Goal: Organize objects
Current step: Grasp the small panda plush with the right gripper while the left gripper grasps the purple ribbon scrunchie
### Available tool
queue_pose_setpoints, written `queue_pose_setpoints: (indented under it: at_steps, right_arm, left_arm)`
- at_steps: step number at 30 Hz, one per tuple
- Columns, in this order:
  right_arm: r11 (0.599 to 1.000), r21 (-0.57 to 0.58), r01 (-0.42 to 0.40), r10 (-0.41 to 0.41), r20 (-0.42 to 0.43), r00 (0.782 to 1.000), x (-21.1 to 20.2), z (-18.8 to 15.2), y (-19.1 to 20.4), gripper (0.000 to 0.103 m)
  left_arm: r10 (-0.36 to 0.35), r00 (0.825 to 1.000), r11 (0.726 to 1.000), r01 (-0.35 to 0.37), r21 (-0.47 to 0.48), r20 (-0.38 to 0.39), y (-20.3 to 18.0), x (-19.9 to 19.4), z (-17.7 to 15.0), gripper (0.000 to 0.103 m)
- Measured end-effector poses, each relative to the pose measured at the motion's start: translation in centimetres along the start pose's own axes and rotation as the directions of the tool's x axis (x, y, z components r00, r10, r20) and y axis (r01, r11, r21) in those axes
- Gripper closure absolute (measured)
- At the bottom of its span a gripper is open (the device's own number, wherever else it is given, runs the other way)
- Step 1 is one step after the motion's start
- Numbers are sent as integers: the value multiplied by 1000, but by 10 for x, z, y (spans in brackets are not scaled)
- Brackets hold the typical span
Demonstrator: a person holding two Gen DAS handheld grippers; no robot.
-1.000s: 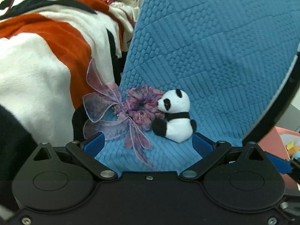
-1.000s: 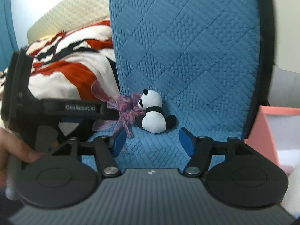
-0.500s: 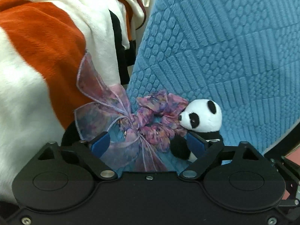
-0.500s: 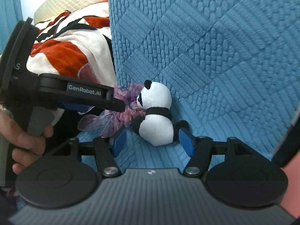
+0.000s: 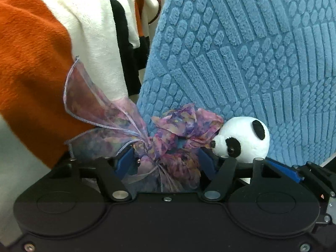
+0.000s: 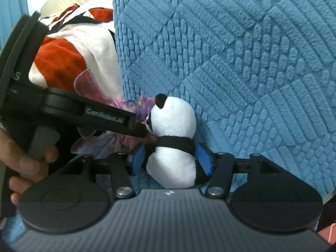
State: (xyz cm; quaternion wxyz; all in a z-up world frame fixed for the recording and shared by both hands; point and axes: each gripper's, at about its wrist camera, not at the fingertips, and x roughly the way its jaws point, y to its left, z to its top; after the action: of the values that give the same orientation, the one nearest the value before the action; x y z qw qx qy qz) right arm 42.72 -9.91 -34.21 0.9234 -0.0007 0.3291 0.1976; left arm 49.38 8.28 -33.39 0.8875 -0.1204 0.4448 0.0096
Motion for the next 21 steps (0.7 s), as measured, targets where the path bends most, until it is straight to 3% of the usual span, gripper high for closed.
queue_pose_setpoints:
  at_steps: [3, 8, 13, 21]
  right_arm:
    - [999, 46, -4, 5, -9, 1000, 4, 1, -3, 59]
    - [996, 84, -3, 5, -32, 999, -3, 4, -9, 61]
    - [994, 105, 18, -14, -39, 999, -21, 3, -8, 62]
    - [981, 180, 68, -55, -76, 996, -59, -4, -15, 62]
  left_arm:
    - [15, 1000, 1000, -15, 12, 3, -2, 2, -4, 53]
    - [28, 1000, 1000, -28, 3, 9, -2, -3, -8, 75]
    - [10, 1000, 999, -10, -35, 26, 2, -17, -13, 90]
    - [-71, 997, 996, 73, -56, 33, -1, -53, -39, 92]
